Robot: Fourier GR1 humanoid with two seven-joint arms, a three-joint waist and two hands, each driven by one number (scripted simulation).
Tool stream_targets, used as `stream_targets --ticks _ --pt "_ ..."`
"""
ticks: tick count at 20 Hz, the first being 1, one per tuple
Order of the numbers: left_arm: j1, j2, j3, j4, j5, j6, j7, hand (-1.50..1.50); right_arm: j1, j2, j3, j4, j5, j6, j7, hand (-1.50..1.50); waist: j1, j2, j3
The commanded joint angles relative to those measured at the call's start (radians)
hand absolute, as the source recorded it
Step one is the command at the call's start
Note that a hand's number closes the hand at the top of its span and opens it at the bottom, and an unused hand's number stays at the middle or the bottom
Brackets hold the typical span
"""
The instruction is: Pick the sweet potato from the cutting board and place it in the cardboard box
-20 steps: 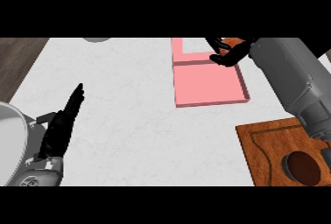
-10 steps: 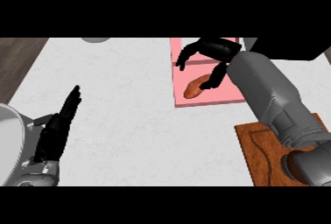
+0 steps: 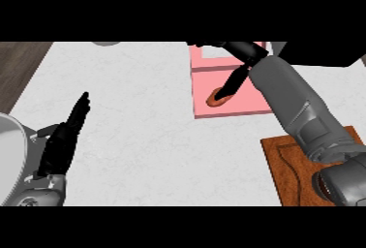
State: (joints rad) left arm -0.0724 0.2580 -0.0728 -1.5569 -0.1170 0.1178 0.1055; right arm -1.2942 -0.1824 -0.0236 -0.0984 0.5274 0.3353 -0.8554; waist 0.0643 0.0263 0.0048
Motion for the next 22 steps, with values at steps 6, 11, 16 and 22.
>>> stream_targets --ticks 6,11,16,22 --pt "-0.008 -0.017 -0.015 0.019 -0.018 0.007 -0.001 0.0 -0.068 -0.151 -0.22 0.064 -0.223 0.275 0.105 -1.5 0.023 0.02 -0.003" --pt "-0.007 -0.011 -0.016 -0.006 -0.017 0.001 -0.004 0.0 -0.047 -0.256 -0.276 0.08 -0.278 0.233 0.216 -1.5 0.051 0.034 -0.002" --pt "-0.017 -0.02 -0.031 -0.017 -0.005 -0.017 -0.007 0.0 -0.049 -0.359 -0.318 0.065 -0.32 0.274 0.254 -1.5 0.078 0.055 0.001" --pt "-0.04 -0.03 -0.047 -0.03 -0.019 -0.01 0.01 0.0 -0.028 -0.424 -0.312 0.028 -0.316 0.335 0.264 -1.5 0.094 0.069 0.005"
